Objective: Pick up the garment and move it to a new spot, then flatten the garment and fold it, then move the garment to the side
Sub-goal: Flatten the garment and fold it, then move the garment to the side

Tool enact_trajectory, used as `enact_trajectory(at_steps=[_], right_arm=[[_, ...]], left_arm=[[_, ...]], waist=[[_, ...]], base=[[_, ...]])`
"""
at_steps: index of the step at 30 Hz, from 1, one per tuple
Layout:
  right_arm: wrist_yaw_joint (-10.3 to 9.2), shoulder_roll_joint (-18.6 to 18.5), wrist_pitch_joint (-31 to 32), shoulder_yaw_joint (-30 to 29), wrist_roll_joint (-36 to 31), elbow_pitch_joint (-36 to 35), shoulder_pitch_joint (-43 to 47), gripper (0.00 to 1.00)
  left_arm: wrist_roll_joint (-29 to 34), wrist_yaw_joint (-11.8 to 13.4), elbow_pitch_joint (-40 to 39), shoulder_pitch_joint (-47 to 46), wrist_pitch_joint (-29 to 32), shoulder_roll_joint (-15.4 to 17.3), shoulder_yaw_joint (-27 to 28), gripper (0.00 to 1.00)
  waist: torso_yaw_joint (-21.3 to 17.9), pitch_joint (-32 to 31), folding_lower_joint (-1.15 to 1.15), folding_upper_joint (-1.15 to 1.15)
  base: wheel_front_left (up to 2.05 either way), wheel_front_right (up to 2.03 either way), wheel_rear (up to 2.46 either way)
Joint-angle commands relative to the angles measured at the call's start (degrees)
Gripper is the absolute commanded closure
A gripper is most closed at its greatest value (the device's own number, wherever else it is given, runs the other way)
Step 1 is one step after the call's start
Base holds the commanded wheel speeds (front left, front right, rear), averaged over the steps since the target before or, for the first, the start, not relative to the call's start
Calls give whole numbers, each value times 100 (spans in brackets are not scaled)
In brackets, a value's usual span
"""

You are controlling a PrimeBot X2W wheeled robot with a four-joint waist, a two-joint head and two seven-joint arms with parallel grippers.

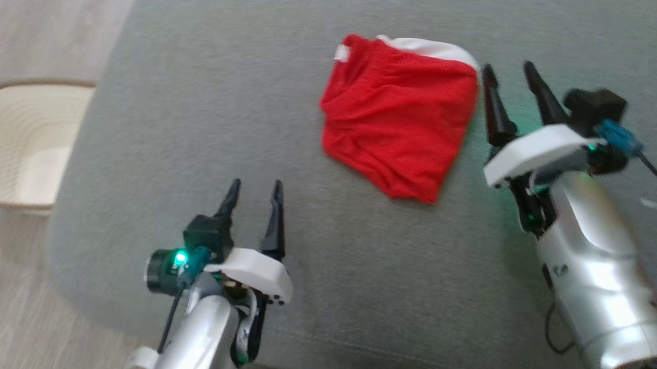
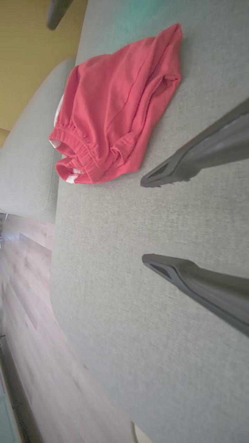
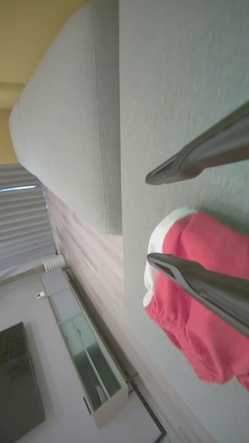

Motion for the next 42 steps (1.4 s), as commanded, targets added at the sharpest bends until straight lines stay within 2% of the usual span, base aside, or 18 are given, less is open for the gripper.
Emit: enact_trajectory(at_steps=[1, 10, 20, 33, 42], right_arm=[[37, 119, -63, -22, -95, -273, 129, 0], [37, 119, -66, -549, -296, -1036, 1083, 0], [37, 119, -67, -451, -232, -1380, 1748, 0], [37, 119, -67, -130, 7, -1509, 2224, 0], [37, 119, -68, 18, 71, -1486, 2232, 0]], left_arm=[[95, 26, -213, -79, -35, 63, 274, 0], [529, -97, -301, 191, -35, 90, 866, 0], [774, -167, -201, 523, -35, 83, 1344, 0], [885, -178, -183, 888, -35, 70, 1729, 0], [757, -247, -272, 885, -35, 64, 1714, 0]], waist=[[-292, -34, 0, 0], [-960, -208, 0, 0], [-1386, -548, 0, 0], [-1670, -859, 0, 0], [-1570, -778, 0, 0]], base=[[0, 0, 0], [0, 0, 0], [0, 0, 0], [0, 0, 0], [0, 0, 0]])
